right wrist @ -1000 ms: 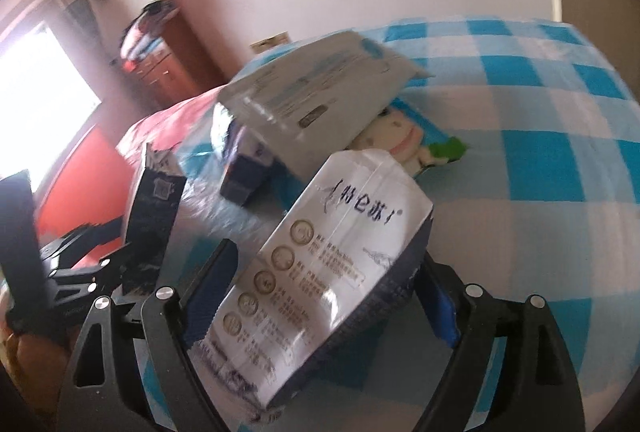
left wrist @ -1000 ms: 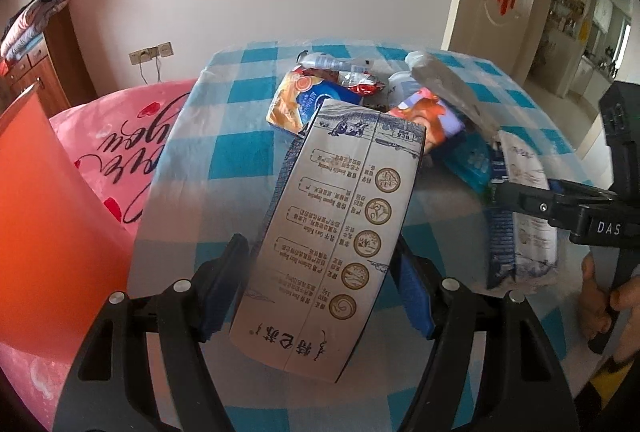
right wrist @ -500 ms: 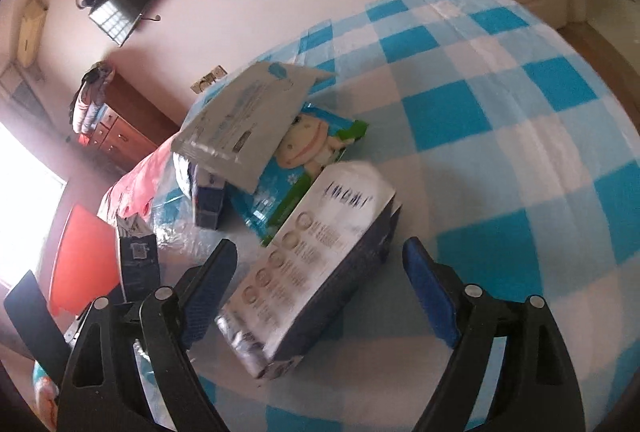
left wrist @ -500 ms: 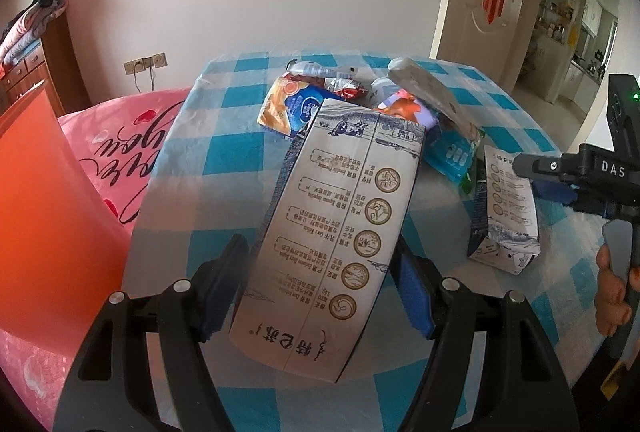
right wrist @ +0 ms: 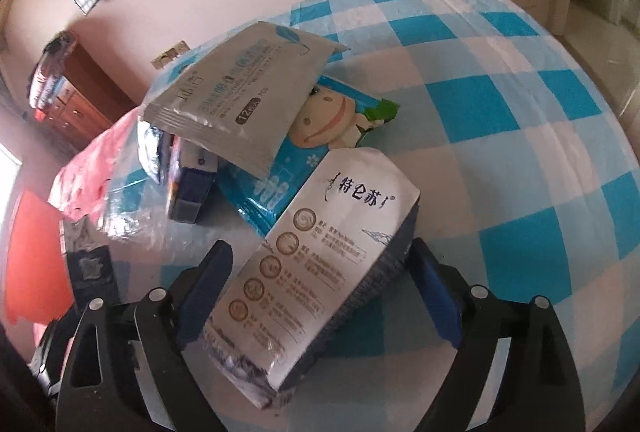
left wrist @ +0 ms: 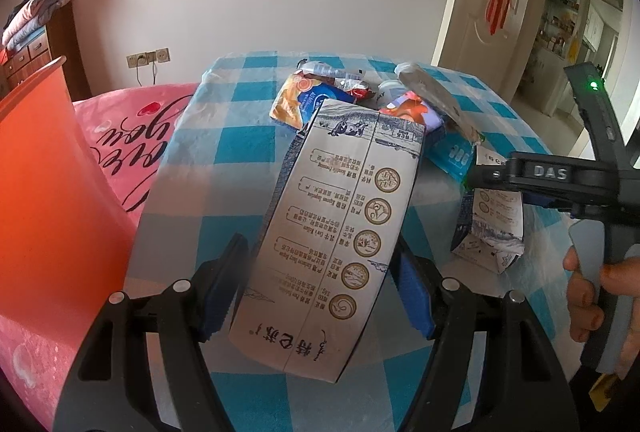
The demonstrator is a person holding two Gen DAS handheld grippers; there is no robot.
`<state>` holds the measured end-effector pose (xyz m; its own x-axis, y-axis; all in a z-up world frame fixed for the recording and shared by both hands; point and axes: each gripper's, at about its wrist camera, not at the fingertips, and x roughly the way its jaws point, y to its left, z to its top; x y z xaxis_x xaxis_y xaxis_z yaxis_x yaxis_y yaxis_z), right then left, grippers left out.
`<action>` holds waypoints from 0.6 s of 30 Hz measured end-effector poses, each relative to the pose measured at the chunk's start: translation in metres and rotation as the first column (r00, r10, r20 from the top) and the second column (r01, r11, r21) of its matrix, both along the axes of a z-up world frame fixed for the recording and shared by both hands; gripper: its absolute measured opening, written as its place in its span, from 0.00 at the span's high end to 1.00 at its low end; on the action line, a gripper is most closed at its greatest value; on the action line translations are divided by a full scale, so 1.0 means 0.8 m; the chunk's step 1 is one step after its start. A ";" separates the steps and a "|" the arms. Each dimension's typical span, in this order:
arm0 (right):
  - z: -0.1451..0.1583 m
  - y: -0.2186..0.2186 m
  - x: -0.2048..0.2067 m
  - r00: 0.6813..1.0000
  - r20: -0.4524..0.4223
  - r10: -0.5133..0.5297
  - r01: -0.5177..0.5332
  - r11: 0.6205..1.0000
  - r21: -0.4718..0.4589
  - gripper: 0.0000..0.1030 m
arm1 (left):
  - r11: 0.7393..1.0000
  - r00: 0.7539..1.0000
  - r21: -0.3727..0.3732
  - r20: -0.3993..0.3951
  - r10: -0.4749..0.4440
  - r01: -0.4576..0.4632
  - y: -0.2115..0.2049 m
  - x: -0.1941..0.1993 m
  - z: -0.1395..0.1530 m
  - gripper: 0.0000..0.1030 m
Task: Collect trash
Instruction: 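Lift the held cartons off the table with both tools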
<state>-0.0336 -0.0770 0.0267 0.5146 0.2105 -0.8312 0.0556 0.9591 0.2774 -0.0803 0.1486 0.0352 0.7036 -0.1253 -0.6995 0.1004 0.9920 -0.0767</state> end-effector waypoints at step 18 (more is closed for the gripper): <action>-0.001 -0.026 -0.037 0.993 0.058 0.102 -0.101 0.995 -0.021 0.36 | 0.999 1.000 -0.049 0.013 -0.013 0.014 0.006 -0.008 0.003 0.31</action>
<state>-0.0636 -0.0982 0.0262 0.5394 0.2495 -0.8043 -0.0584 0.9639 0.2598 -0.0864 0.1531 0.0374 0.7107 -0.1686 -0.6830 0.1149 0.9856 -0.1237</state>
